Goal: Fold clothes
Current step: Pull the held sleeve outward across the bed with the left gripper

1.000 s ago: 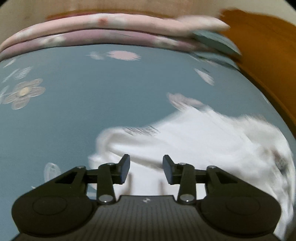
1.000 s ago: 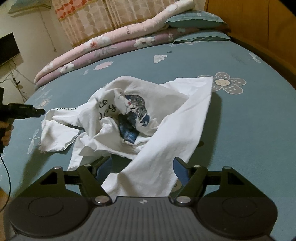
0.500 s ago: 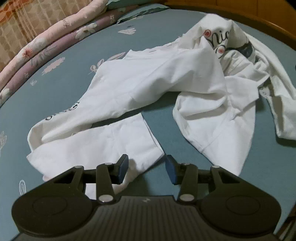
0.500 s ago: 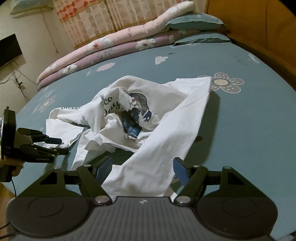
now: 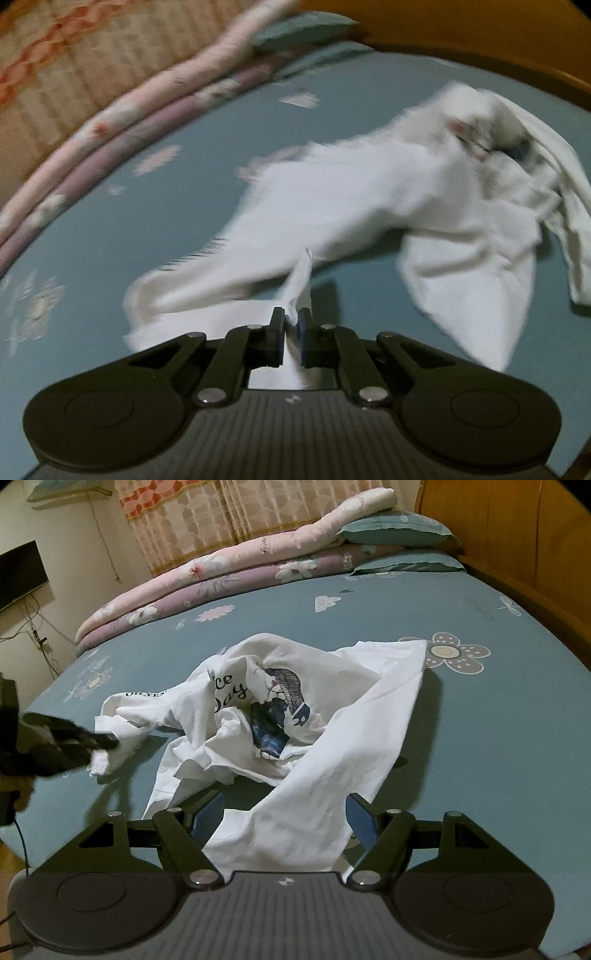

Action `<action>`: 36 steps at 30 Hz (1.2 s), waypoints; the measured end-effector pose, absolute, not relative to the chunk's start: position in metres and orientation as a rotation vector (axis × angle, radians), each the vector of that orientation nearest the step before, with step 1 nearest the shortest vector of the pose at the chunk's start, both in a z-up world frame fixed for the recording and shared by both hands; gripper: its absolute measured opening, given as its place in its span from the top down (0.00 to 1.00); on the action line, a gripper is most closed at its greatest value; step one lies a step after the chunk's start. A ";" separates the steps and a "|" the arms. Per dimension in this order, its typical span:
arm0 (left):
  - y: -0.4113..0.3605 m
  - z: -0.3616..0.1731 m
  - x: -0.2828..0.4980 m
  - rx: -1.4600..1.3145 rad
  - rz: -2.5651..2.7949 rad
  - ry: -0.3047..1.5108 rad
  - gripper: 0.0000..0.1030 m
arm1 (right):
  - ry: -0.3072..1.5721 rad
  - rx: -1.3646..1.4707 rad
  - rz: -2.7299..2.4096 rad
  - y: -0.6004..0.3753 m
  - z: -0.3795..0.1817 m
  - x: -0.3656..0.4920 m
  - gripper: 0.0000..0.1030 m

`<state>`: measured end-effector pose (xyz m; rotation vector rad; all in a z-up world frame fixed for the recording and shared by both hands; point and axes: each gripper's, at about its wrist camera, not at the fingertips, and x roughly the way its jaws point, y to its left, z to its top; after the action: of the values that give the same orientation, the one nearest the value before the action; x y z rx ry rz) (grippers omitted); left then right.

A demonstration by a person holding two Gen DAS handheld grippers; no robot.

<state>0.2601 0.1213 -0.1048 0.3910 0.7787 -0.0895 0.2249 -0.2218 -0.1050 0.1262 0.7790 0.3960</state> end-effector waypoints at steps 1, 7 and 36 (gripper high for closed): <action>0.131 -0.099 0.259 0.384 -0.059 0.772 0.95 | 0.780 0.125 0.397 -0.221 -0.105 0.225 0.26; 0.191 -0.069 0.253 0.330 0.118 0.744 0.95 | 0.787 0.120 0.400 -0.217 -0.105 0.223 0.26; 0.365 -0.075 0.208 0.144 0.531 0.798 0.96 | 0.813 0.051 0.396 -0.185 -0.102 0.229 0.26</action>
<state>0.2085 0.3646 -0.0746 0.1442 0.7980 0.5315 0.2288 -0.1852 -0.1020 0.0511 0.8133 0.3958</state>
